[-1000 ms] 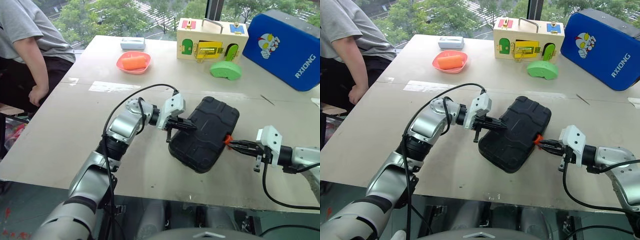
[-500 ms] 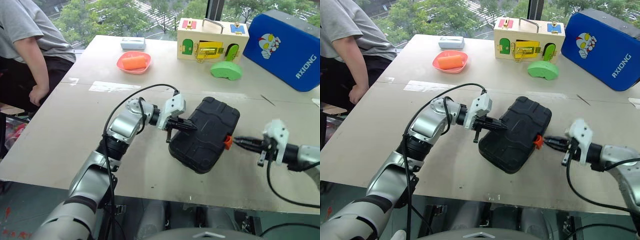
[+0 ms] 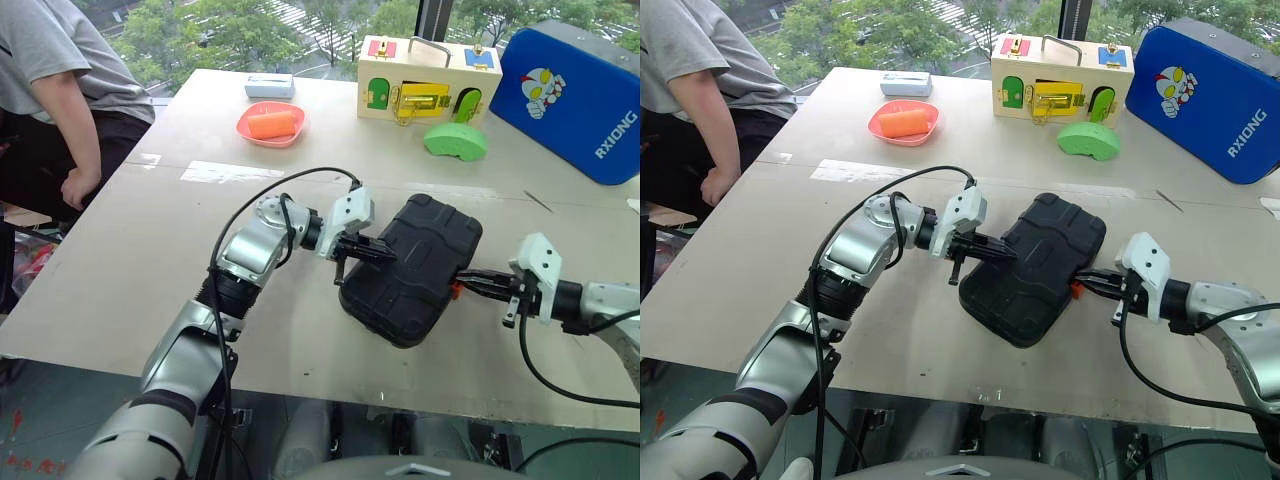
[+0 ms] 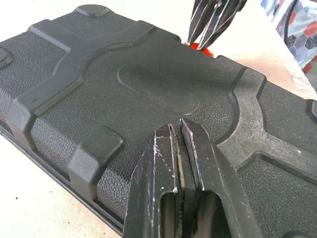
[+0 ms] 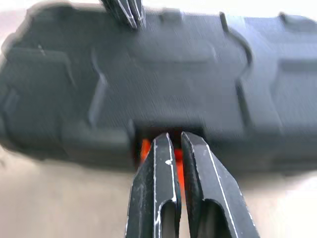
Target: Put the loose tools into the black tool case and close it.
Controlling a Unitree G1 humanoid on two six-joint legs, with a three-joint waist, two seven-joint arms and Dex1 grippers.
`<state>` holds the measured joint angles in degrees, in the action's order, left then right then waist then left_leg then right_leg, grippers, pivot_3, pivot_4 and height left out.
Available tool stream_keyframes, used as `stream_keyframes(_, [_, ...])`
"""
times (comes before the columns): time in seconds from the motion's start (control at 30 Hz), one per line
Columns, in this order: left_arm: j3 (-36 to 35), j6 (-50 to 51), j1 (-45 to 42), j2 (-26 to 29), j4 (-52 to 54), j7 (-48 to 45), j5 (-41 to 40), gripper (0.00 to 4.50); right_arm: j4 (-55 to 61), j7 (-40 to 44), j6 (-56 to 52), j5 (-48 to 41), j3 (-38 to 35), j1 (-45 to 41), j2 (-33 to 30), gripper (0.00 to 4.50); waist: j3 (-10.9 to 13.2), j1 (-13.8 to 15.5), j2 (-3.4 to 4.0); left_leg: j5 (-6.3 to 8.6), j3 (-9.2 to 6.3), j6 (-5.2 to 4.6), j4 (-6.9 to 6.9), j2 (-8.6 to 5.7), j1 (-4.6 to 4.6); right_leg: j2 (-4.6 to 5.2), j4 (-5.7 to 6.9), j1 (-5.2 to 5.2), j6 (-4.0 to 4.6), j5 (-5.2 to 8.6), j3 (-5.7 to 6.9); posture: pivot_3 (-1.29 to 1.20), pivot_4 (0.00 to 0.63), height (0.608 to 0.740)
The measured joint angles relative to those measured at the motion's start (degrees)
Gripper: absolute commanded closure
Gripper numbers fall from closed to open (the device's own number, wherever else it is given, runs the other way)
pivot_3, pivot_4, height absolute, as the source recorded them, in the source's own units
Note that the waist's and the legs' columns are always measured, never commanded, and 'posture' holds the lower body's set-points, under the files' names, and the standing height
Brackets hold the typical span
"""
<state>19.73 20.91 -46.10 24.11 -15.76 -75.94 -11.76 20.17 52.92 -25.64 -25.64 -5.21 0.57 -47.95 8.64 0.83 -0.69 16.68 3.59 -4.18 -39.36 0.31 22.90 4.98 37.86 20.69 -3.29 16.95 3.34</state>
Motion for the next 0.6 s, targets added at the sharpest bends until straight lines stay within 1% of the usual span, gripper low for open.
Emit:
stream_keyframes(0.13, [0.00, 0.00, 0.01, 0.04, -0.01, 0.02, 0.26, 4.43, -1.14, 0.67, 2.17, 1.19, -0.51, 1.98, -0.67, 4.50, 0.00, -0.01, 0.01, 0.00, 0.00, 0.00, -0.01, 0.00, -0.02, 0.00, 0.03, 0.00, 0.00, 0.00, -0.01, 0.00, 0.150, 0.735])
stream_keyframes(0.23, [-0.03, 0.02, 0.00, 0.00, -0.01, -0.01, 0.31, 4.43, -1.84, 0.35, 1.77, 1.06, -0.82, 3.14, -0.21, 4.50, 0.00, -0.01, 0.01, 0.00, 0.00, 0.00, -0.02, 0.00, -0.02, 0.01, 0.03, 0.00, 0.00, 0.00, -0.02, 0.00, 0.150, 0.735])
stream_keyframes(0.33, [0.01, 0.01, -0.02, -0.19, -0.01, -0.05, 0.33, 4.43, -1.48, -0.14, 0.82, 0.12, -3.21, 3.24, -0.03, 4.50, 0.00, 0.05, 0.02, 0.00, -0.01, 0.00, -0.01, 0.00, -0.01, 0.01, 0.02, 0.00, 0.00, 0.00, 0.00, 0.00, 0.150, 0.735])
stream_keyframes(0.4, [0.16, -0.30, -0.09, -0.47, -0.14, -0.22, 0.46, 4.43, -0.76, -0.12, 1.20, 0.57, -3.88, 4.95, -0.17, 4.50, -0.01, 0.20, 0.01, 0.00, -0.02, 0.00, 0.00, 0.00, 0.00, 0.01, -0.02, -0.01, 0.00, 0.00, 0.03, 0.00, 0.150, 0.735])
stream_keyframes(0.5, [0.56, -1.45, -0.38, -0.48, -0.73, -0.79, 1.09, 4.43, -0.94, -0.50, 1.26, 1.66, -2.78, 6.22, 0.84, 4.50, -0.01, 0.06, 0.01, 0.00, 0.00, 0.00, 0.00, 0.00, 0.01, 0.01, -0.02, 0.00, 0.00, 0.00, 0.00, 0.00, 0.150, 0.735])
stream_keyframes(0.6, [0.96, -2.32, -0.73, -0.55, -0.97, -1.08, 1.84, 4.43, -1.23, -0.93, 1.36, 2.77, -1.12, 5.23, 2.00, 4.50, -0.01, 0.08, 0.02, 0.00, 0.00, 0.00, -0.04, 0.00, -0.01, 0.00, 0.02, -0.01, 0.00, 0.00, 0.00, 0.00, 0.150, 0.735])
